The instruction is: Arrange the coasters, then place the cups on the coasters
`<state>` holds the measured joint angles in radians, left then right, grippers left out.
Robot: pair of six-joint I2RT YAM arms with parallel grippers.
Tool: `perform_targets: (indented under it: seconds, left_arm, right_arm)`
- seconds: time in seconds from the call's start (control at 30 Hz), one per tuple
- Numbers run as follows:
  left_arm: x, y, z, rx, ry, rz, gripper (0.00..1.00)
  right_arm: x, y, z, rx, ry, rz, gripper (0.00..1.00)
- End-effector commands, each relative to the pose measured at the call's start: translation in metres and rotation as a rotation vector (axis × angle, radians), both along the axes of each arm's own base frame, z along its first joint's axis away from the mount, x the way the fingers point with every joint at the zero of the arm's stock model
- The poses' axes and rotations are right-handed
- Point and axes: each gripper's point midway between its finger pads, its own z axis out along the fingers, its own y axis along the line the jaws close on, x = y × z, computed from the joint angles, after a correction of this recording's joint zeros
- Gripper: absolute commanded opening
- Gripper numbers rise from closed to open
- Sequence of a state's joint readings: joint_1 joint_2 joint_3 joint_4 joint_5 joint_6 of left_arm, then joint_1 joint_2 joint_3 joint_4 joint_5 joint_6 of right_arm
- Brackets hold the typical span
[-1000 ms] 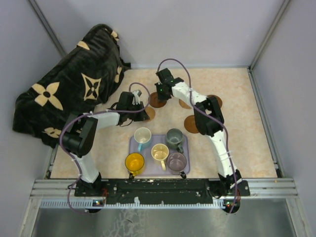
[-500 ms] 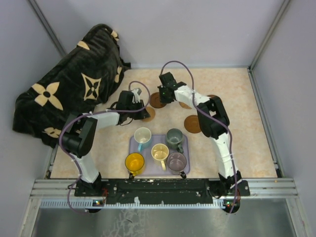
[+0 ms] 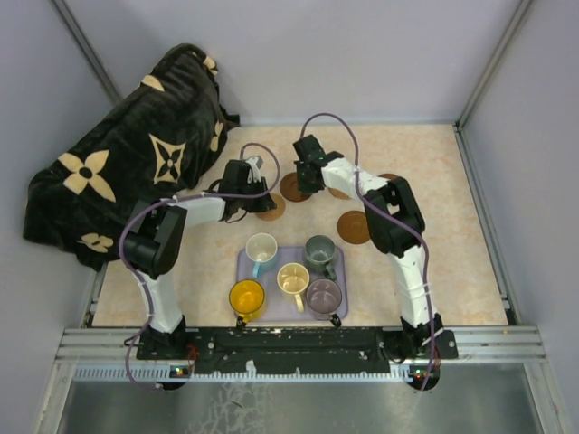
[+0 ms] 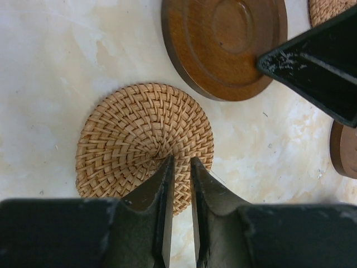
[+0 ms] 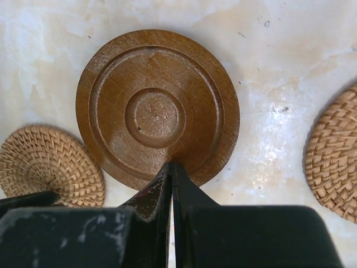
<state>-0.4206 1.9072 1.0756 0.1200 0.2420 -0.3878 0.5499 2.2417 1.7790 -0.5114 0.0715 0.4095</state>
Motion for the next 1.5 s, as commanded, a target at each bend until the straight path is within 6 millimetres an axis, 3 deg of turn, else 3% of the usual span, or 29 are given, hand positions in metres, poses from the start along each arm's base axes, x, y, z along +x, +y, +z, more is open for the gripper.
perform_targets:
  seconds: [0.0,0.4,0.77,1.47]
  left_arm:
    - [0.008,0.004,-0.006,0.044,-0.005,0.004,0.24]
    - [0.025,0.018,-0.016,0.073,0.007,0.046,0.24]
    - [0.057,0.027,-0.012,0.073,-0.004,0.070,0.24]
    - [0.058,0.030,-0.012,0.063,-0.005,0.064,0.24]
  right_arm:
    - [-0.037,-0.031,-0.019,-0.127,0.125,-0.037,0.01]
    - [-0.053,-0.041,-0.024,-0.144,0.160,-0.058,0.01]
    - [-0.033,-0.028,-0.020,-0.130,0.143,-0.041,0.01]
    - [0.000,0.000,-0.029,-0.092,0.130,-0.002,0.02]
